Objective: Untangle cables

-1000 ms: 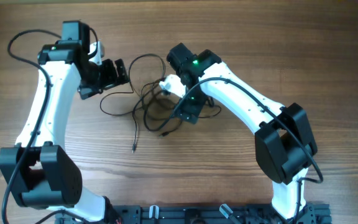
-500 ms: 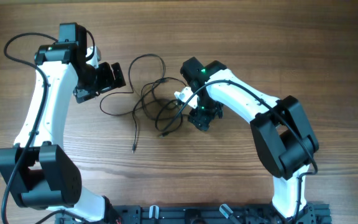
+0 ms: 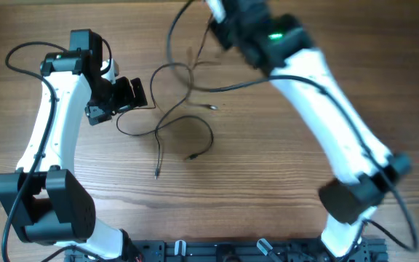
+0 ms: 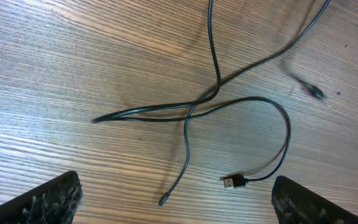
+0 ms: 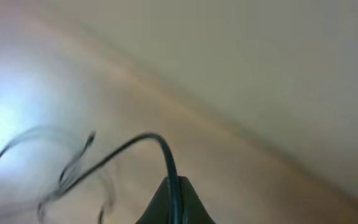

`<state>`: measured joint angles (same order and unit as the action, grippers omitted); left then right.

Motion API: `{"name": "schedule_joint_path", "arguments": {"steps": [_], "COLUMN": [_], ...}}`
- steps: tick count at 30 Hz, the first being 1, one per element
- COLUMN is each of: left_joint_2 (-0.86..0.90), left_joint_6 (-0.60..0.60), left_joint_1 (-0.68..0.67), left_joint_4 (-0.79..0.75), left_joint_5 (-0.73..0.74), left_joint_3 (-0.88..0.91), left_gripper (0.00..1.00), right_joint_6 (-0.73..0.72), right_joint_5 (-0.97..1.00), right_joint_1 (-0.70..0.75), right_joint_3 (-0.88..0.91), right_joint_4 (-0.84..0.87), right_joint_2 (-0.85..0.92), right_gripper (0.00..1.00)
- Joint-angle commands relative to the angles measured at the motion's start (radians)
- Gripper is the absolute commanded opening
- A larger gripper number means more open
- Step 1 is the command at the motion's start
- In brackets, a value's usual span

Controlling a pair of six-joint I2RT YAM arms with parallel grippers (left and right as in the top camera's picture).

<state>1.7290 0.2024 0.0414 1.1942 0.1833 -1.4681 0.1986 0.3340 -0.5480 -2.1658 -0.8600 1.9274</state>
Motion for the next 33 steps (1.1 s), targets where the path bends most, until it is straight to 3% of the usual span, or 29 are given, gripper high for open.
{"name": "schedule_joint_path", "arguments": {"steps": [1, 8, 13, 15, 23, 27, 28, 30, 31, 33], "left_joint_2": [-0.016, -0.016, -0.016, -0.016, -0.016, -0.016, -0.016, -0.016, -0.016, -0.016], "left_joint_6": [-0.016, -0.016, -0.016, -0.016, -0.016, -0.015, -0.015, -0.015, -0.015, -0.015], "left_joint_1": [0.002, 0.002, 0.002, 0.002, -0.008, -0.011, -0.012, -0.011, -0.011, -0.011], "left_joint_4": [0.005, 0.025, 0.027, 0.024, 0.026, 0.025, 0.022, 0.020, 0.019, 0.018], "left_joint_5": [0.002, 0.002, 0.015, 0.041, 0.064, 0.071, 0.071, 0.071, 0.071, 0.071], "left_joint_3": [-0.004, -0.004, -0.004, -0.004, -0.004, -0.004, -0.004, -0.004, -0.004, -0.004], "left_gripper": [1.00, 1.00, 1.00, 1.00, 1.00, 1.00, 1.00, 1.00, 1.00, 1.00], "right_joint_6": [0.051, 0.047, -0.207, -0.286, -0.489, -0.630, -0.700, -0.867, -0.913, -1.010], "right_joint_5": [0.160, 0.077, -0.382, -0.437, -0.419, -0.245, -0.196, -0.107, -0.083, -0.068], "right_joint_1": [0.179, 0.698, 1.100, 1.210, 1.388, 1.405, 1.407, 1.407, 1.407, 1.407], "right_joint_3": [-0.049, -0.049, -0.049, -0.045, -0.044, -0.044, -0.044, -0.044, -0.044, -0.044], "right_joint_4": [0.077, 0.291, 0.393, 0.383, 0.163, 0.042, 0.013, -0.063, -0.103, -0.216], "right_joint_2": [-0.137, -0.172, -0.154, -0.119, 0.132, 0.209, 0.217, 0.218, 0.218, 0.218], "right_gripper": [0.04, 0.04, 0.04, 0.04, 0.04, 0.06, 0.20, 0.82, 1.00, 1.00]}}
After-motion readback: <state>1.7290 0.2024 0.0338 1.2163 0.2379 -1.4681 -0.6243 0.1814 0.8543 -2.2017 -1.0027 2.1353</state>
